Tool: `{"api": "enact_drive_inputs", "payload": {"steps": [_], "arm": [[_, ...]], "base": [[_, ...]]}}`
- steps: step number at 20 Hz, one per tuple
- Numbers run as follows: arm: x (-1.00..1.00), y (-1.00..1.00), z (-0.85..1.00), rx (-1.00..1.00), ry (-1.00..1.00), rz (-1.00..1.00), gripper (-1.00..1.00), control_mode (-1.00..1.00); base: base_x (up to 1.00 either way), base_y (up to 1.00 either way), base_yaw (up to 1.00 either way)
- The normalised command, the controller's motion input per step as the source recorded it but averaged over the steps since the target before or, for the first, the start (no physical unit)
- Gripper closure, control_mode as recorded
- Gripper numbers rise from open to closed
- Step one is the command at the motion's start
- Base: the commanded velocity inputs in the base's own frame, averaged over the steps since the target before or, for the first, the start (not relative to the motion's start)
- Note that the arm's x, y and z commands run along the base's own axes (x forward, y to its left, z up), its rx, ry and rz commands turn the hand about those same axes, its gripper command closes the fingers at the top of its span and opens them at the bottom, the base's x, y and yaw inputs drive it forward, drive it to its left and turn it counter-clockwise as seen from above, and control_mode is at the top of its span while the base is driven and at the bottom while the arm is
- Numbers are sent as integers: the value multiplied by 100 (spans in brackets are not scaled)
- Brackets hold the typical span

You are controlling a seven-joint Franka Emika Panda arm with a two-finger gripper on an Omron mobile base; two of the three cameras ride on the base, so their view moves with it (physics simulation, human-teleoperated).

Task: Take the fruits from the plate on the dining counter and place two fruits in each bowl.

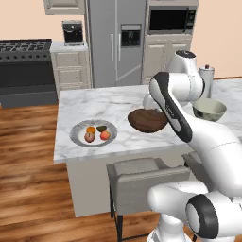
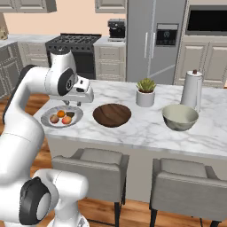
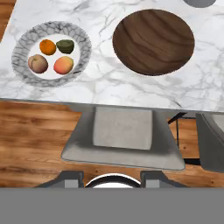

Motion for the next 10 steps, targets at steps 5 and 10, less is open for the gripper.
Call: {"api": "enact_drive_inputs", "payload": {"steps": [5,10], "arm": [[-1,11,-11,-1,6,0,-100,-100],[8,100,-95,-17,0,-12,-100,-100]], "base": [[0,0,0],[0,0,0]]}}
